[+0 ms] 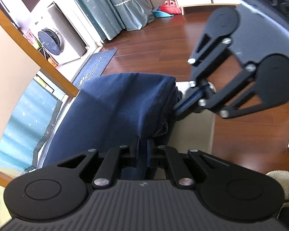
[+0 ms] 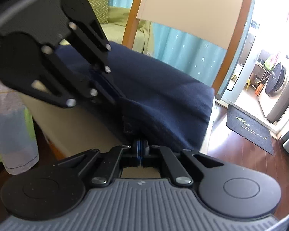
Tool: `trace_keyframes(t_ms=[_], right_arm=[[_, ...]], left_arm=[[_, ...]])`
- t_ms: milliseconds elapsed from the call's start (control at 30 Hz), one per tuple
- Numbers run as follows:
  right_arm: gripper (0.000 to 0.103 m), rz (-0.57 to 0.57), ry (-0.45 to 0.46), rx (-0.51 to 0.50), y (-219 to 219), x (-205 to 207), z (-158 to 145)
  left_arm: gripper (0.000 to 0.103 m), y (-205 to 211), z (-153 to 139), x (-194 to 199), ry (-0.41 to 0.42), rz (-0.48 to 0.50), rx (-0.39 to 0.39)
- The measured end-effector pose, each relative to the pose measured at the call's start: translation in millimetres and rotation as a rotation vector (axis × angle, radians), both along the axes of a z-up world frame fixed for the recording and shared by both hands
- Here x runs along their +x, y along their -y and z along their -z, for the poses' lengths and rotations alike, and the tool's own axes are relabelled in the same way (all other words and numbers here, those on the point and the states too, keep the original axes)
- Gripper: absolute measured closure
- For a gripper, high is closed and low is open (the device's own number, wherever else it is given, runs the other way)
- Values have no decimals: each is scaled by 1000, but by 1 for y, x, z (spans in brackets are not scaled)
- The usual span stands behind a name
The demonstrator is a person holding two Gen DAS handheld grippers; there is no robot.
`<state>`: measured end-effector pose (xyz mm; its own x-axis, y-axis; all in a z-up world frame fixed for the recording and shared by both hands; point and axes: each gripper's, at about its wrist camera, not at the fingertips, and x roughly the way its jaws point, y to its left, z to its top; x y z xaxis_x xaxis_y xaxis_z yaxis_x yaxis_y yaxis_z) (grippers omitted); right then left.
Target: Fold clothes
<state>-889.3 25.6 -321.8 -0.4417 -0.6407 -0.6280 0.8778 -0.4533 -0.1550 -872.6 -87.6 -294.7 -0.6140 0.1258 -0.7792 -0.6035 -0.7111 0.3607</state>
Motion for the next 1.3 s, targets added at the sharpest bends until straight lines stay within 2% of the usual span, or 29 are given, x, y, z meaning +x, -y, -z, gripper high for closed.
trace_keyframes(t_ms=[100,200,300,533,600,700,767,867,1000,1100,1167,1200,1300], right_arm=[[103,-4,-6,-35,4,3,-2],[103,3,-12,-34,19,-4,7],[103,43,28,-64,25,-18,19],[103,67,81,-52,-14,-2,-5],[103,87,69,-91,-15,-9,-16],[101,81,60,-116,-1,-22,-15],[101,75,117,-77,7,-30,-4],[101,86,156,-13,3,-31,10],[99,82,164,42,-6,-22,-2],[98,68,113,-53,-1,-27,-28],[93,56,114,-93,11,-33,-31],[86,51,117,-92,18,-35,-29],[85,41,139,-49,35,-37,-16]], left_arm=[[98,0,1,2,-7,10,-7],[98,1,2,2,-9,16,-4],[98,1,2,4,-14,30,-8],[98,-4,14,10,-15,86,-38],[97,-5,17,11,-20,82,-36],[94,-9,22,15,-36,85,-44],[94,-11,27,19,-36,103,-61],[94,-12,25,23,-49,90,-59],[96,4,-2,23,-63,-22,34],[96,28,-23,27,-108,-149,87],[94,49,-24,27,-112,-278,97],[94,60,-24,26,-114,-342,102],[94,87,-8,30,-57,-494,108]])
